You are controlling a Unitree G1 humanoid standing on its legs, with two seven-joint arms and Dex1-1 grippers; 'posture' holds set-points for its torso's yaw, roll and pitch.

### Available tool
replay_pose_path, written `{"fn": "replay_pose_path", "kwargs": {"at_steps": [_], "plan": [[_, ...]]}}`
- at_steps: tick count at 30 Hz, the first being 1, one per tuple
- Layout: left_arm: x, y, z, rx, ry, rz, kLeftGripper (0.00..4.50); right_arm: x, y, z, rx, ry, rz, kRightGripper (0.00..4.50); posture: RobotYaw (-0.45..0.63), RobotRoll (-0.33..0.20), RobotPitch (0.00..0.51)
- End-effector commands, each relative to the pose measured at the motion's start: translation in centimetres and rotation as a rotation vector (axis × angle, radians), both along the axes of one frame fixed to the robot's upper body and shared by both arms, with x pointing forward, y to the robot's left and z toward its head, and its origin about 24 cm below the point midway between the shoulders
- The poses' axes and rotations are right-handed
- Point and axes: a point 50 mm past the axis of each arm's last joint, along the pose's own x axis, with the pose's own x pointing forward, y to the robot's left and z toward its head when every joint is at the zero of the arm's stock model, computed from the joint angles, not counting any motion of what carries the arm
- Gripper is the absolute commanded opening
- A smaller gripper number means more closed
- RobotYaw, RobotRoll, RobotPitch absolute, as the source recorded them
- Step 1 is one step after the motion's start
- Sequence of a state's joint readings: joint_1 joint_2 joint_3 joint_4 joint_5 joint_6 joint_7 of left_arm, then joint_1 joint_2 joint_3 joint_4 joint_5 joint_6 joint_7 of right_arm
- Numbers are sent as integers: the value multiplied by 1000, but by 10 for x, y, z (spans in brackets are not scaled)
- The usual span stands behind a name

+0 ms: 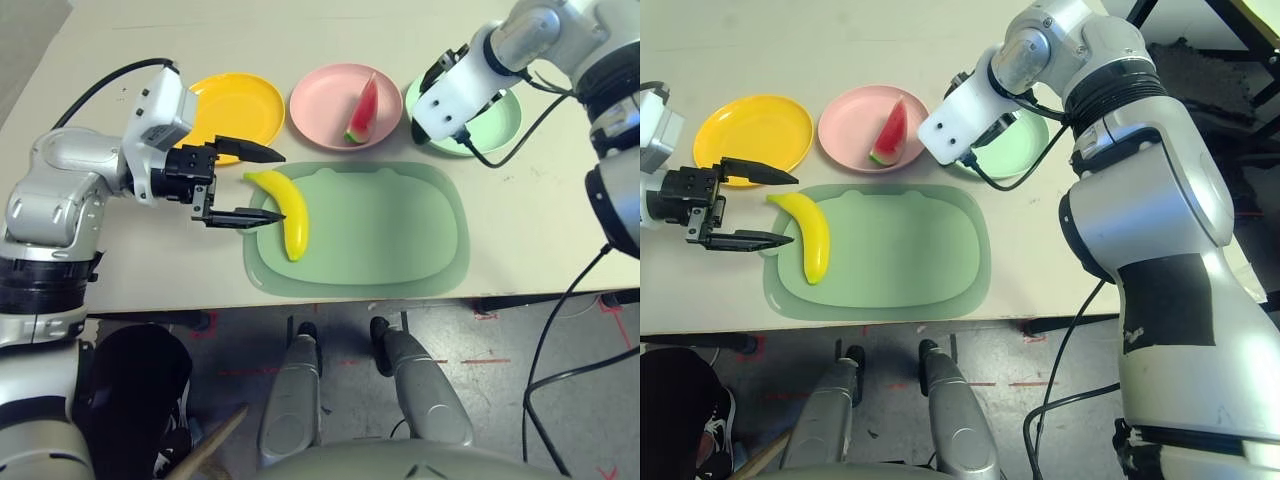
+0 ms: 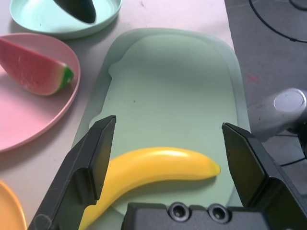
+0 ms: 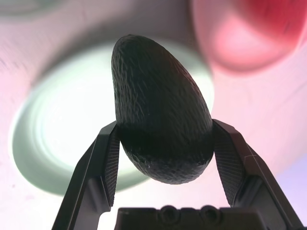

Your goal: Place the fruits into color-matched plates.

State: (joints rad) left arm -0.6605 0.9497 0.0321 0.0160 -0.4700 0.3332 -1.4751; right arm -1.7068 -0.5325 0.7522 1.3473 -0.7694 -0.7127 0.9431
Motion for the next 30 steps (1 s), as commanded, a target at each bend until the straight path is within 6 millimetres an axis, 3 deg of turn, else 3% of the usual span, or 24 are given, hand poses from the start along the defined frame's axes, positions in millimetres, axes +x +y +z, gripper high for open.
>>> {"fn": "replay_pose_path", "kwargs": {"at_steps": [1,8,17,18,21,30], "plan": [[-4,2,0,31,-3,-4,4500,5,-14,-10,-10,-20,-72,3098,-73,0,336],[-4,2,0,44,-5,-3,4500,9,-25,-22,-26,-26,-129,3098,-69,0,337],[-4,5,-1,57,-8,7,4500,6,-24,-28,-3,40,-125,3098,-63,0,330],[-4,5,-1,58,-8,6,4500,6,-24,-28,1,43,-123,3657,-63,0,330],[-4,5,-2,60,-10,6,4500,6,-23,-28,8,42,-120,4459,-61,0,326],[-5,7,-3,70,-14,8,4500,6,-25,-16,19,1,-125,4459,-48,0,327]]}}
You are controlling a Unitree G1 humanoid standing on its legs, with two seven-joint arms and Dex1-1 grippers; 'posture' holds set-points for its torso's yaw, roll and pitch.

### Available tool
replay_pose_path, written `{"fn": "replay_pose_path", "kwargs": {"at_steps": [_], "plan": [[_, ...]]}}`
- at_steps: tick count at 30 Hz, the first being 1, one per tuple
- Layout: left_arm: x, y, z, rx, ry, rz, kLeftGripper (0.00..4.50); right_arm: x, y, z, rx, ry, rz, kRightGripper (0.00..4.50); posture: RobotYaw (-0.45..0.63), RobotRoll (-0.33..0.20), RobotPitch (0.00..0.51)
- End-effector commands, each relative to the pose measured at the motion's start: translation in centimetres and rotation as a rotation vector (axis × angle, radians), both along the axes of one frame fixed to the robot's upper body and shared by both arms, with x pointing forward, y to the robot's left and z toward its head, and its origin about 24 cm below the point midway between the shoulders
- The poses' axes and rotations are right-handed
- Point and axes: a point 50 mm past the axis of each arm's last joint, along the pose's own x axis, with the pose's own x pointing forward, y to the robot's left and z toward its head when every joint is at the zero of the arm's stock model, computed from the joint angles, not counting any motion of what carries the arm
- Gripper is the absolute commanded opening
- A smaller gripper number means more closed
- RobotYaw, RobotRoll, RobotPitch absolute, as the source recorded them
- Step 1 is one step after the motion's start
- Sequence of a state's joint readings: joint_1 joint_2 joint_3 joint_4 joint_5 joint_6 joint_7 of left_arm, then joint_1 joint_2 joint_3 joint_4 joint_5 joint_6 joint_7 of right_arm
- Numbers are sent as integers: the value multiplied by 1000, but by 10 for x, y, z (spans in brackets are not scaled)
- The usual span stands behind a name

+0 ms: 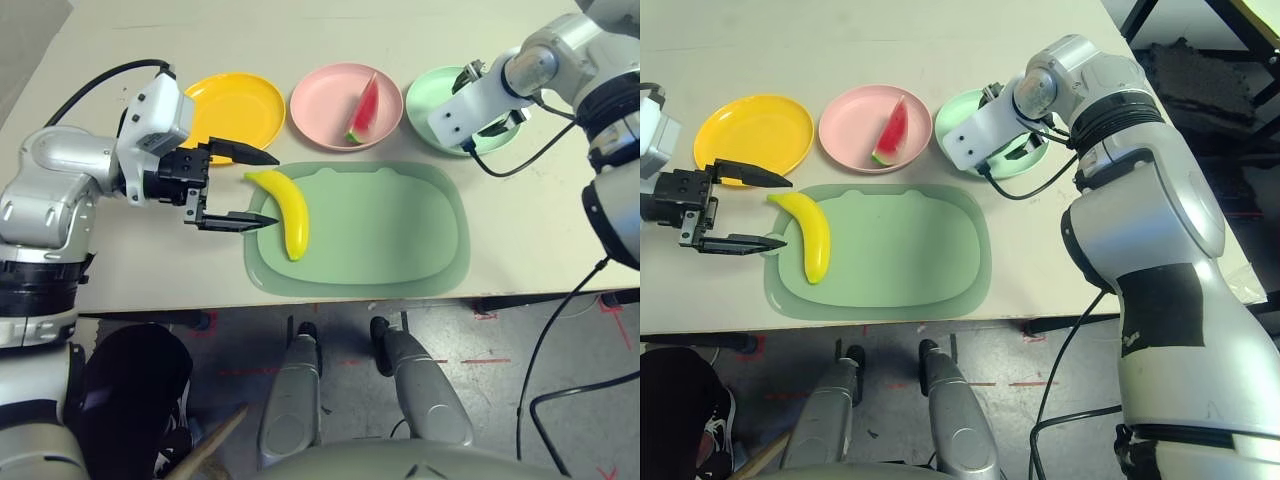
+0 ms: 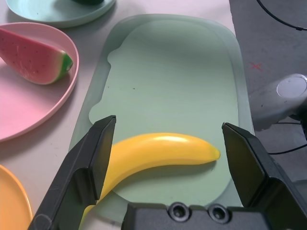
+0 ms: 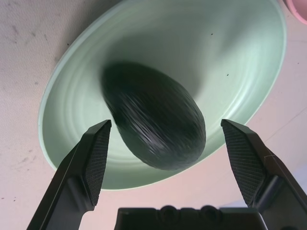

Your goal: Place the fruits into color-matched plates.

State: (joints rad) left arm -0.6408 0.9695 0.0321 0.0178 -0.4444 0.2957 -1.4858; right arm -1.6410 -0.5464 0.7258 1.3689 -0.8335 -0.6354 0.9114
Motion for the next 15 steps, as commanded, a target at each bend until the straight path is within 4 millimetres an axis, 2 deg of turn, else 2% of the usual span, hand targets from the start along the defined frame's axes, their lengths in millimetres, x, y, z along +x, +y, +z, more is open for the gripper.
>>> {"fn": "replay_pose_path", "kwargs": {"at_steps": [1,5,9,12,15], "plan": [[-3,3,-1,27,1,0,4500,-1,-3,9,8,-28,1,4459,-45,0,328],[-4,9,-1,67,1,7,4500,-11,10,32,111,39,60,4459,-39,0,338],[-3,15,5,150,-5,-27,4500,-29,27,62,378,276,128,4459,-43,0,343],[1,17,8,212,-27,-47,4500,-37,37,74,583,404,195,4459,-44,0,344],[3,18,7,268,-39,-66,4500,-39,40,74,738,484,215,4459,-47,0,348]]}}
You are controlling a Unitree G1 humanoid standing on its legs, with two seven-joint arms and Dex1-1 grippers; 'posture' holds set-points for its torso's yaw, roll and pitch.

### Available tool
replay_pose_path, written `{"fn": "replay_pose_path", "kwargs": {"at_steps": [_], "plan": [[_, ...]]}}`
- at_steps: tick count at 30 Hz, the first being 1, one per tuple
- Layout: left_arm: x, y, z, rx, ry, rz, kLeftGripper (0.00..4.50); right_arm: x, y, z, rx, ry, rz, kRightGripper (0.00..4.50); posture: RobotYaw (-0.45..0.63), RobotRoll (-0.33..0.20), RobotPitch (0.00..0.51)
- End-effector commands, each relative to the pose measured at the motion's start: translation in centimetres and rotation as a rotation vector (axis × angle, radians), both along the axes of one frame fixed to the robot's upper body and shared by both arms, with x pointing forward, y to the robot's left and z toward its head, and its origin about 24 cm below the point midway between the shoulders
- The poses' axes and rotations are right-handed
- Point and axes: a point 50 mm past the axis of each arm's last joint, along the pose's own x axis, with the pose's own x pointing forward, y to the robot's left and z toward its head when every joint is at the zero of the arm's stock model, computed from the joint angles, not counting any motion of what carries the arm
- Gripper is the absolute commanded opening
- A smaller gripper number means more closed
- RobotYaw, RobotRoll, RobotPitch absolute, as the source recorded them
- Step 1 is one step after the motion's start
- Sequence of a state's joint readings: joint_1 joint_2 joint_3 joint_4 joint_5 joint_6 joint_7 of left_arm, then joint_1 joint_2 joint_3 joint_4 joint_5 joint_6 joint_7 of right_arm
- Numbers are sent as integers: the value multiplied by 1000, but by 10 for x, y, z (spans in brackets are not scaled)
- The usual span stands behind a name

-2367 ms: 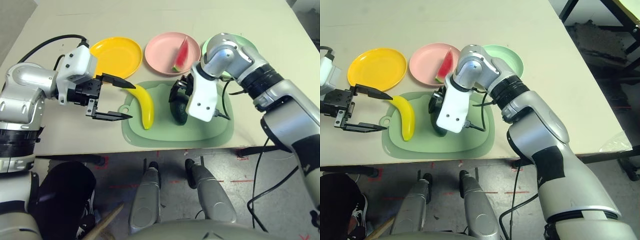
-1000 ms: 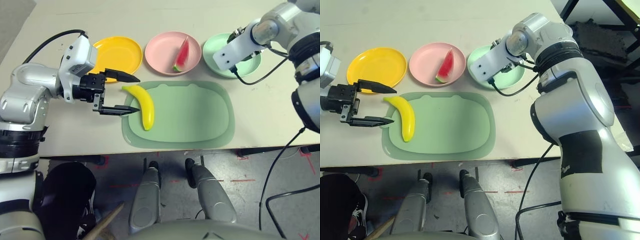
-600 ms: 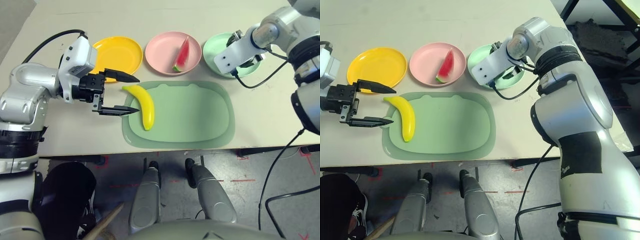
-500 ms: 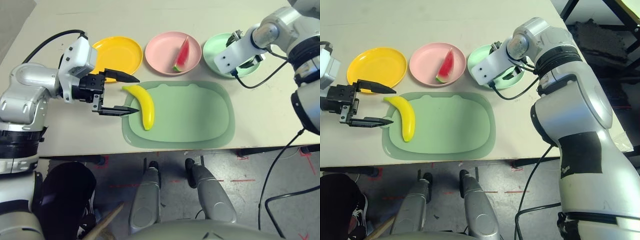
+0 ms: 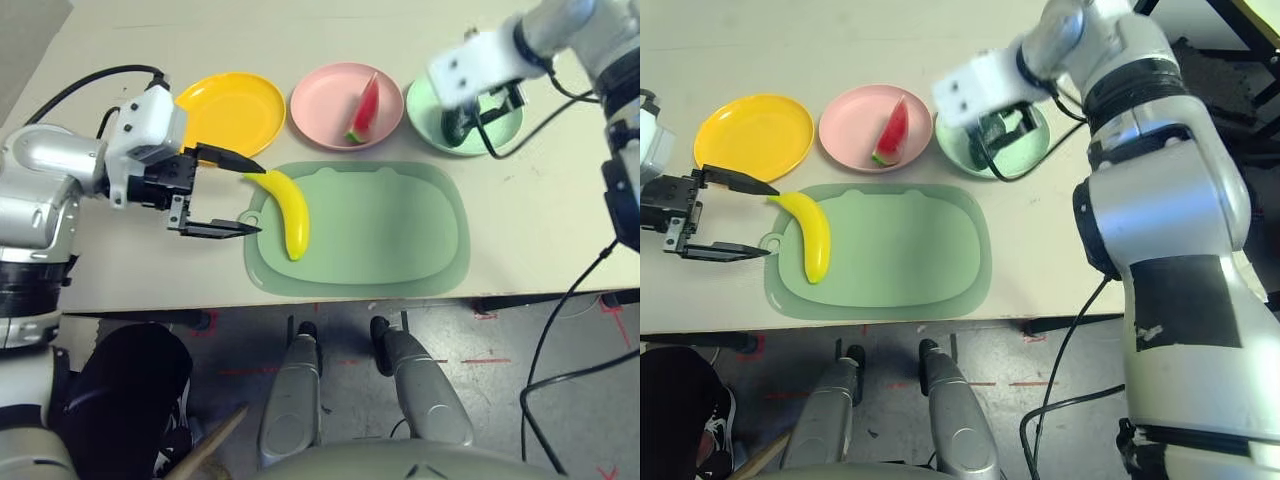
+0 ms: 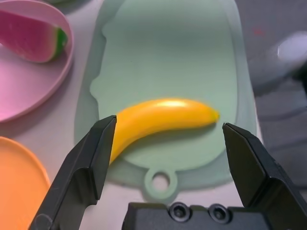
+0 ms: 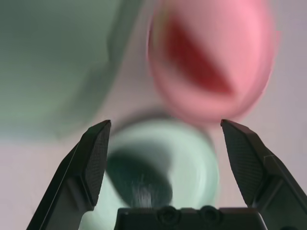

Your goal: Place the fruits into color-matched plates.

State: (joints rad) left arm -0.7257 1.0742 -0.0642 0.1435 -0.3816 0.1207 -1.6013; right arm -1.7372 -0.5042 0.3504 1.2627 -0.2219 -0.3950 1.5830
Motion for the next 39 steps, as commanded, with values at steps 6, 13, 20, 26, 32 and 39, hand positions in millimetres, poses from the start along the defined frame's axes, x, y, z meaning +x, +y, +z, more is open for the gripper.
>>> {"fn": "replay_pose_path", "kwargs": {"at_steps": [6,13,20,26,32,39], "plan": [[10,-6,-1,254,-70,-143,4500,-24,-17,-39,389,453,16,4459,-40,0,355],[26,-23,3,337,-138,-253,4500,-59,-13,-98,656,597,-12,4459,-75,0,361],[37,-35,-1,397,-151,-319,4500,-93,-3,-145,884,491,-116,4459,-81,0,370],[45,-56,-5,388,-165,-400,4500,-102,1,-173,981,343,-230,4459,-84,0,373],[57,-66,-14,476,-195,-444,4500,-111,3,-174,1021,283,-218,4459,-98,0,372],[67,-75,-16,533,-219,-468,4500,-135,-8,-191,929,304,-130,4459,-104,0,360]]}}
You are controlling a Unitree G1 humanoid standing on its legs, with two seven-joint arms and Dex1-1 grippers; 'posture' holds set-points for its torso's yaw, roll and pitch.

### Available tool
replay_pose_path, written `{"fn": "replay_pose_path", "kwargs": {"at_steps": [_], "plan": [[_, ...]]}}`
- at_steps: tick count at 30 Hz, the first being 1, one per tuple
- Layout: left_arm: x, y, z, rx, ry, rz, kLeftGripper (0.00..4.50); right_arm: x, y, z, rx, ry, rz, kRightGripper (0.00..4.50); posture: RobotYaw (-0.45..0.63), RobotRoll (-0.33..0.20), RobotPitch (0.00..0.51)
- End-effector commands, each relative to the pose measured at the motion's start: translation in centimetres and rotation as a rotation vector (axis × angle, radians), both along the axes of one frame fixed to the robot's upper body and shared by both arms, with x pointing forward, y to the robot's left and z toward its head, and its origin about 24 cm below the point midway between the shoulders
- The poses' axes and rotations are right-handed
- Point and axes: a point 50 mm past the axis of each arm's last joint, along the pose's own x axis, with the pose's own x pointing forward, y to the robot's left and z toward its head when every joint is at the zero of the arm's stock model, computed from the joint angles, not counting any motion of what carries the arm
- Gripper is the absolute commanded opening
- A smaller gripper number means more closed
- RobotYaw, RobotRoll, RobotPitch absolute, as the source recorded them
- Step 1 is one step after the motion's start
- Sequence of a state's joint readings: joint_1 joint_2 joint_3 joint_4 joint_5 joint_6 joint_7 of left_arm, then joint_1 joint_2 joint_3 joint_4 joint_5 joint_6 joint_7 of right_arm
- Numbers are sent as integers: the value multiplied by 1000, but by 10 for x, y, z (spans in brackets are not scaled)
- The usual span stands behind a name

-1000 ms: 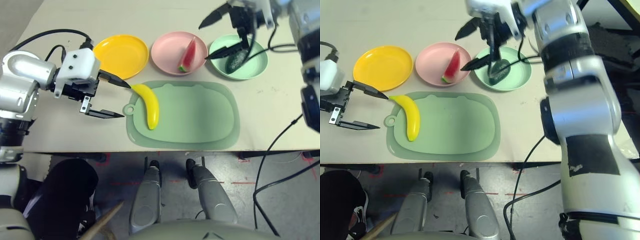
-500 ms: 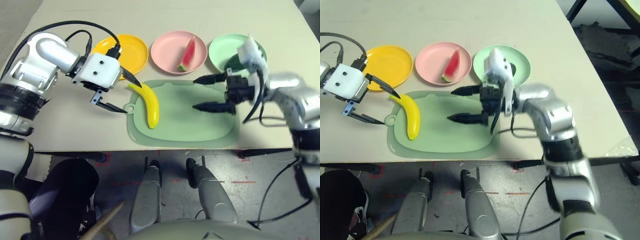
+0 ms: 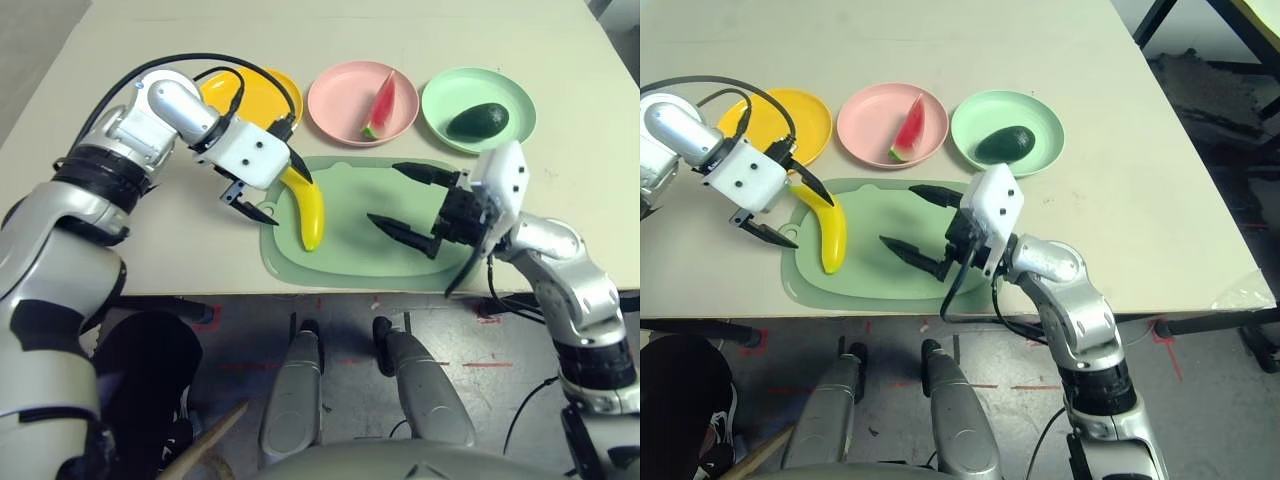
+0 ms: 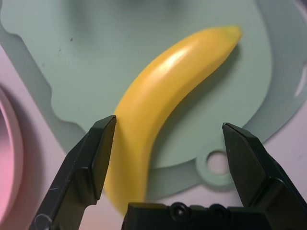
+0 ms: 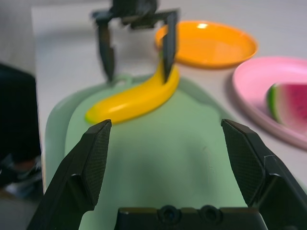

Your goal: Place the fruits into color-matched plates.

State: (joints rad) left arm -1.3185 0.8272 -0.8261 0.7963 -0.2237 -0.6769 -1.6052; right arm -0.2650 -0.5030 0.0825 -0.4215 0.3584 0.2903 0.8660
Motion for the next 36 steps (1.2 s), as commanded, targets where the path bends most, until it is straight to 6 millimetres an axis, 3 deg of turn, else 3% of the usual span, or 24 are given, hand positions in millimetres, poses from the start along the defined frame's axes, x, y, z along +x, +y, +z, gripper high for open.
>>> {"fn": "replay_pose_path", "kwargs": {"at_steps": [1,8,14,18,23,28,33,36], "plan": [[4,0,-4,51,-3,6,4500,-19,-1,-8,-24,-1,119,4459,-108,0,359],[14,-16,-3,52,-23,4,4500,-26,-8,-18,-22,6,158,4459,-119,0,346],[16,-16,-5,67,-25,10,4500,-28,-3,-18,0,9,155,4459,-124,0,332],[16,-13,-9,89,-14,26,3594,-29,-2,-17,5,5,154,4500,-122,0,321],[14,-8,-9,97,-9,36,1778,-31,-3,-17,14,5,141,4500,-107,0,305],[12,-4,5,58,-38,54,1616,-31,-4,-19,44,29,79,4500,-90,0,294],[9,12,44,-69,-121,139,1616,-41,-1,-19,113,65,-54,4500,-67,0,294],[12,31,65,-116,-213,279,1616,-58,10,-25,160,105,-94,4500,-47,0,291]]}}
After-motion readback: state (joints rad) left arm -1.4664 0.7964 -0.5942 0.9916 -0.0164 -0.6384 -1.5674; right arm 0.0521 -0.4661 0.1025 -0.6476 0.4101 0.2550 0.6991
